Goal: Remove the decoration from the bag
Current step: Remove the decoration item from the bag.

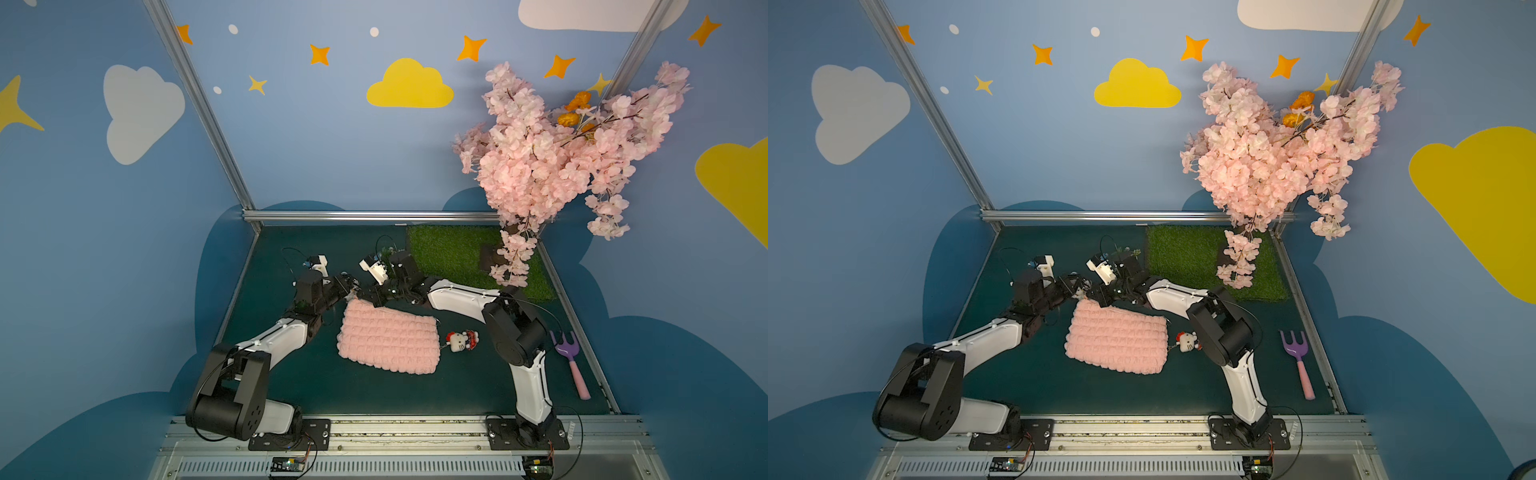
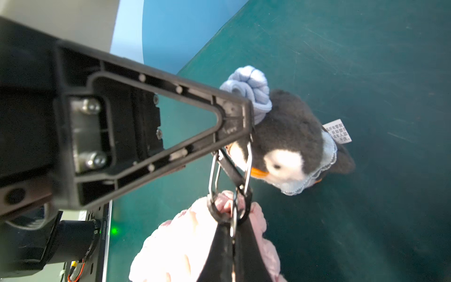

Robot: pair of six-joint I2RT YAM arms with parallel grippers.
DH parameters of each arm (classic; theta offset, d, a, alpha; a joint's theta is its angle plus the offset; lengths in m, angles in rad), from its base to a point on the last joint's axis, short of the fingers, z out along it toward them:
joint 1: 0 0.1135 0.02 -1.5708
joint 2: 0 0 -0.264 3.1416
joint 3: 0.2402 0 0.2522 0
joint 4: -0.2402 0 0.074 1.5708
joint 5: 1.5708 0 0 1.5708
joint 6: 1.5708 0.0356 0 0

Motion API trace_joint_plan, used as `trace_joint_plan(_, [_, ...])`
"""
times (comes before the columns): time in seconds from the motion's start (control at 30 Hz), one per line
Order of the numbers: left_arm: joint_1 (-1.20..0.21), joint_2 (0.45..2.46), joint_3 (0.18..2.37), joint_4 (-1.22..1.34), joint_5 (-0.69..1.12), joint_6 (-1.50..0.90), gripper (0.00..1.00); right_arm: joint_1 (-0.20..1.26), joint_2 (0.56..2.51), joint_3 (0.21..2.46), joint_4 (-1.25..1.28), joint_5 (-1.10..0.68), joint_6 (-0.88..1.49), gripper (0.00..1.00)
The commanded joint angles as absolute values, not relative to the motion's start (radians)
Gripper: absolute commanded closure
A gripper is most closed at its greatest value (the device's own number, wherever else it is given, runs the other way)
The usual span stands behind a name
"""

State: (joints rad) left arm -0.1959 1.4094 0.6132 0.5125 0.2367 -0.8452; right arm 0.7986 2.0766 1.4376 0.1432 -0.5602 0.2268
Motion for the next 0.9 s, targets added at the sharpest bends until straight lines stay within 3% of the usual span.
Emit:
trace_joint_plan(0.0, [-0.191,1.376,0.614,0.514,0.293,-0.836,0.92,0.789,2.015,1.44,0.173,-0.552,0.2,1.0])
trace_joint_plan(0.27, [-0.192,1.364,0.601,0.508,0.344,-0.866,0.88,0.787,1.983,1.464,0.1,-0.549,0.11,1.0])
trace_joint_plan(0.4, [-0.194,1.348,0.586,0.522,0.334,-0.881,0.97,0.784,1.982,1.46,0.106,-0.563,0.098,1.0])
trace_joint_plan(0.6, [-0.2,1.329,0.561,0.61,0.33,-0.904,0.98,0.785,1.977,1.446,0.132,-0.613,0.076,0.99])
trace_joint_plan(0.87, [-0.199,1.345,0.559,0.677,0.374,-0.933,0.97,0.778,1.965,1.422,0.174,-0.666,0.085,0.8])
